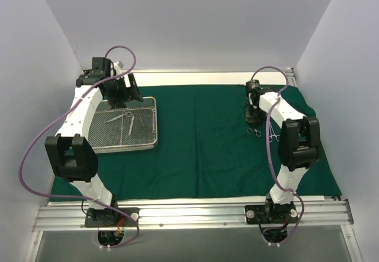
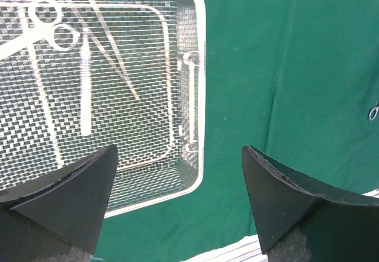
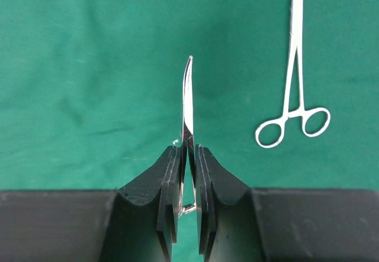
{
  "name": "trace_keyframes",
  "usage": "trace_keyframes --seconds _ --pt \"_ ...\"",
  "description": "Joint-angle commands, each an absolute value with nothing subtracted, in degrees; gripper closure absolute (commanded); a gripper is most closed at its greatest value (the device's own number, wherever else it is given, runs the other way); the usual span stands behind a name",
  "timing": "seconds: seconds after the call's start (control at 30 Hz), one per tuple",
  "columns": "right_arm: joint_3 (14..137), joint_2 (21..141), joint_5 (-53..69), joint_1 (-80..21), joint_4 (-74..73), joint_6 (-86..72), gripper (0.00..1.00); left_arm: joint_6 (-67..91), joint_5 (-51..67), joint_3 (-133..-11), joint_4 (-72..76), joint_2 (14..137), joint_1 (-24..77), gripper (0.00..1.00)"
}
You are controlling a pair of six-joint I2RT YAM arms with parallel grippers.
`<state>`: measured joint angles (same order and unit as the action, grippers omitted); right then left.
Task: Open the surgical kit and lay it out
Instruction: Place the medical item in the surgical kit.
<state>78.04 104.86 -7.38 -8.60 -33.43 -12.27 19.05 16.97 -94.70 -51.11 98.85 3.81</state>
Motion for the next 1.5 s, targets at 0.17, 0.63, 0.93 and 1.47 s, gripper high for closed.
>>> trace_keyframes --seconds 0.17,0.63,0.93,1.47 --pt "74.97 108.80 -14.68 -7.39 -32.08 -12.83 1.00 19.51 18.99 -96.94 -52.38 99.40 0.35 0.03" --pt "75.67 114.35 -15.55 -6.15 -29.62 -11.69 1.00 21.27 15.38 -97.21 -54.84 99.67 0.26 0.06" --pt "75.50 115.49 -14.33 -6.15 -29.62 -12.04 0.99 21.18 7.83 -99.93 -59.67 102.92 0.26 0.06" --pt "75.06 113.99 -13.89 -6.15 -31.02 -12.31 0.79 19.86 6.33 -100.72 -59.68 103.89 -4.22 0.02"
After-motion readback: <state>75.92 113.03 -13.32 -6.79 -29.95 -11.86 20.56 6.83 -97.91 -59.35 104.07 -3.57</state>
